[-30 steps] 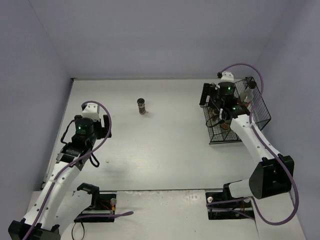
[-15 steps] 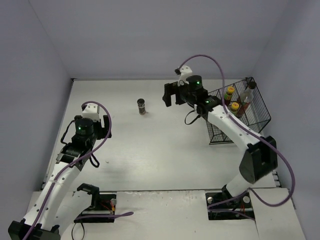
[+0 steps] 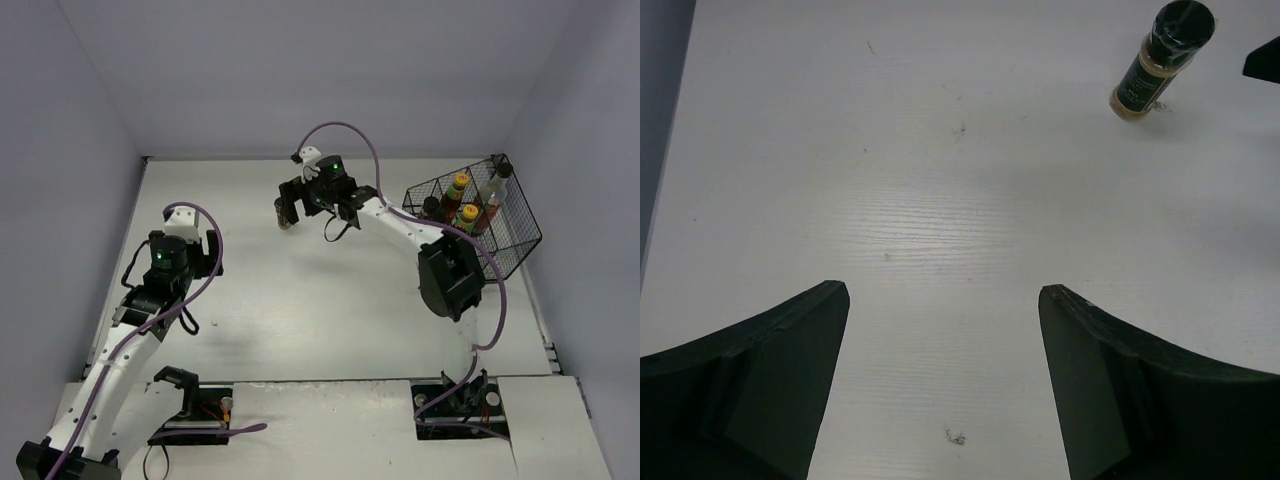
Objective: Organize the condiment bottles
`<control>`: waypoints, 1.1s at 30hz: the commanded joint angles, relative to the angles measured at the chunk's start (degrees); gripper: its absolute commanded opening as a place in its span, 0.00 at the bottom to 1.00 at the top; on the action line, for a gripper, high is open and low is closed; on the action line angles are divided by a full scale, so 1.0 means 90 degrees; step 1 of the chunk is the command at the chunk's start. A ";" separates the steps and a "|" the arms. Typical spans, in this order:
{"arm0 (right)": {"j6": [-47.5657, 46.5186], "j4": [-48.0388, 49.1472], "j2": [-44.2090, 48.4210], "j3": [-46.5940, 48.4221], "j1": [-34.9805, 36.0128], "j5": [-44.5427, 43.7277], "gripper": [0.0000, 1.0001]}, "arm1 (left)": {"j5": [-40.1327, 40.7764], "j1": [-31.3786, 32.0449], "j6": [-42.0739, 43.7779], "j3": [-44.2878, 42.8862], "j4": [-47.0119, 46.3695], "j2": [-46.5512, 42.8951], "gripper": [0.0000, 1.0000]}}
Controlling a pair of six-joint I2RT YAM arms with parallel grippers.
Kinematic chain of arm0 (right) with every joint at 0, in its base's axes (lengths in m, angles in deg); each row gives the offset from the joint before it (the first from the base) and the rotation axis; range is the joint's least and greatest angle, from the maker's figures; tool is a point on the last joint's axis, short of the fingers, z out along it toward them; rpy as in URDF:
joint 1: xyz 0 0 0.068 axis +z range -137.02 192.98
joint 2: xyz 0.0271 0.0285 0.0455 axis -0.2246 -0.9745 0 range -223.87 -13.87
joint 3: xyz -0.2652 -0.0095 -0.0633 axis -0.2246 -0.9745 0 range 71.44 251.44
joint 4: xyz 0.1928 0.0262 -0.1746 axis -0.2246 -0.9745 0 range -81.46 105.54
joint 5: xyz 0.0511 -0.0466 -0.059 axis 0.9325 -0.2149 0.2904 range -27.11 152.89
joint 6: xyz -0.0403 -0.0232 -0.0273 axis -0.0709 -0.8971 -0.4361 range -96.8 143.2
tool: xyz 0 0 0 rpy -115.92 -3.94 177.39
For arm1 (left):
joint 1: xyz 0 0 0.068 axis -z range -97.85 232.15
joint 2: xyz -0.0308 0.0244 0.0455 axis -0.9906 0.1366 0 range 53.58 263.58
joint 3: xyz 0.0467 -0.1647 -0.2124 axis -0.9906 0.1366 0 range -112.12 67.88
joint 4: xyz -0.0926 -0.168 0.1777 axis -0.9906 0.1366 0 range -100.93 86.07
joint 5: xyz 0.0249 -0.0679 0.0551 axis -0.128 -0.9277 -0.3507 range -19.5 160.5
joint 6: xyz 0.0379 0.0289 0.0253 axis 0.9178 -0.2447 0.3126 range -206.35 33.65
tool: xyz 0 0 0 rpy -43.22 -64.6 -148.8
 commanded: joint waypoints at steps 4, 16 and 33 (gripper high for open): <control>-0.0190 0.0571 -0.0853 0.1019 0.0095 0.0280 0.97 | -0.0013 0.0032 0.0014 -0.0068 -0.0373 0.0032 0.77; -0.0287 0.0951 -0.1695 0.1889 0.0183 0.0378 0.69 | -0.0023 0.0032 0.0014 -0.0078 -0.0383 0.0071 0.77; -0.0346 0.1382 0.0537 -0.0238 0.0105 -0.1242 0.00 | -0.0033 0.0032 0.0014 -0.0088 -0.0373 0.0032 0.77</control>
